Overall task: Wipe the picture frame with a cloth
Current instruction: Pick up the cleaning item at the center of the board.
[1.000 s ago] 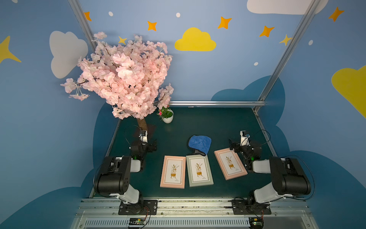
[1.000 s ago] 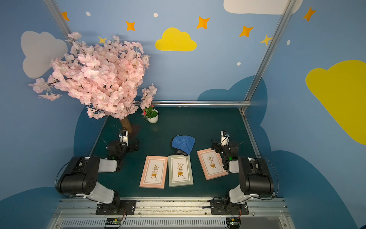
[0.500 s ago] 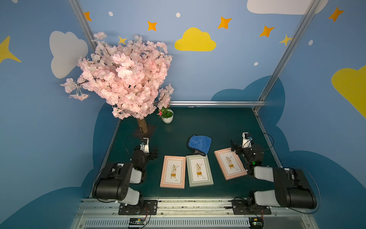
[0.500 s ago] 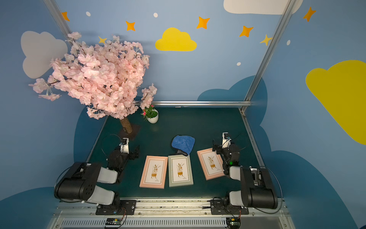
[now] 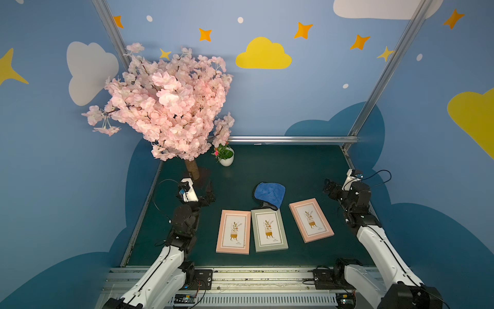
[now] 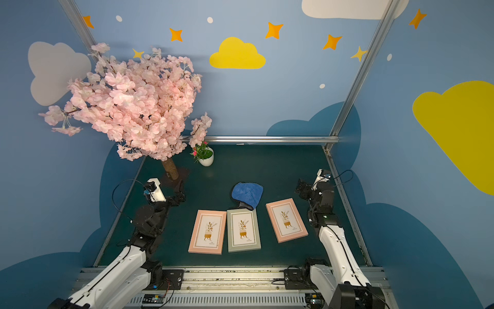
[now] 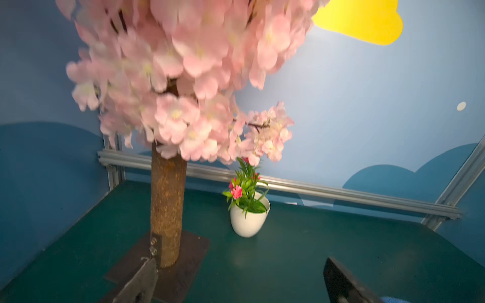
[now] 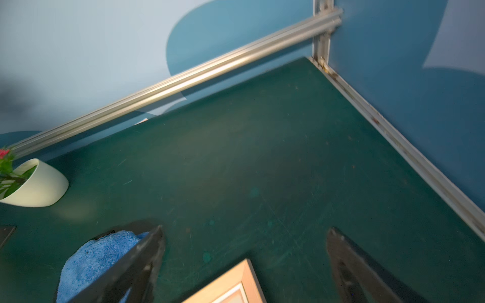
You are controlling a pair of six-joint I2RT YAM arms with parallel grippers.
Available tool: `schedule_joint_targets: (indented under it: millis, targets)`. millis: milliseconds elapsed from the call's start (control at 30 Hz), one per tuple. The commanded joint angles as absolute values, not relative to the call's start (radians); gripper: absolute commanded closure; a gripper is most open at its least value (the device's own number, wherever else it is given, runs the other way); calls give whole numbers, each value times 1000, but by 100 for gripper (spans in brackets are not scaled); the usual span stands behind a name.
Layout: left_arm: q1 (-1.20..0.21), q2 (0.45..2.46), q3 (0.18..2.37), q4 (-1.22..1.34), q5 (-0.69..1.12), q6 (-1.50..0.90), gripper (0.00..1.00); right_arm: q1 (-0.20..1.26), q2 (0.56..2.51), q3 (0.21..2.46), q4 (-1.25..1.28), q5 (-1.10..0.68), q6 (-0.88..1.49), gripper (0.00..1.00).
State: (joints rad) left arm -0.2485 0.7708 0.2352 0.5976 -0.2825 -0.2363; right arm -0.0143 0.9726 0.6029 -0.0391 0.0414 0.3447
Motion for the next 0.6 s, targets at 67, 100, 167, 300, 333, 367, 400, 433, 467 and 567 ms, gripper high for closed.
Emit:
schedule_joint_targets:
  millis: [67,100,167,300,333,367,400,433,467,567]
  targets:
    - [-243,812,291,412,-237,-488,0,-24,1076,794,-394,-70,476,3]
    - [-242,814,289,398,-256,-550,0,-20,1086,819,-421,-123,468,3]
    - [-227,801,268,394,-255,-643,0,-8,1092,853,-464,-178,478,3]
    - [-178,782,334,200,-173,-669,0,41,1064,914,-566,-210,466,3]
    - [-178,792,370,136,-149,-638,0,58,1052,923,-581,-224,457,3]
    - [-182,804,405,79,-114,-620,0,83,1041,932,-594,-228,449,3]
    - [-192,818,436,37,-80,-608,0,111,1033,944,-612,-225,438,3]
    - [-206,829,459,5,-67,-605,0,137,1031,958,-630,-219,434,3]
    - [-227,839,484,-32,-66,-604,0,171,1033,973,-652,-206,433,3]
    - [-295,851,537,-116,-66,-617,0,282,1070,1024,-702,-166,449,4]
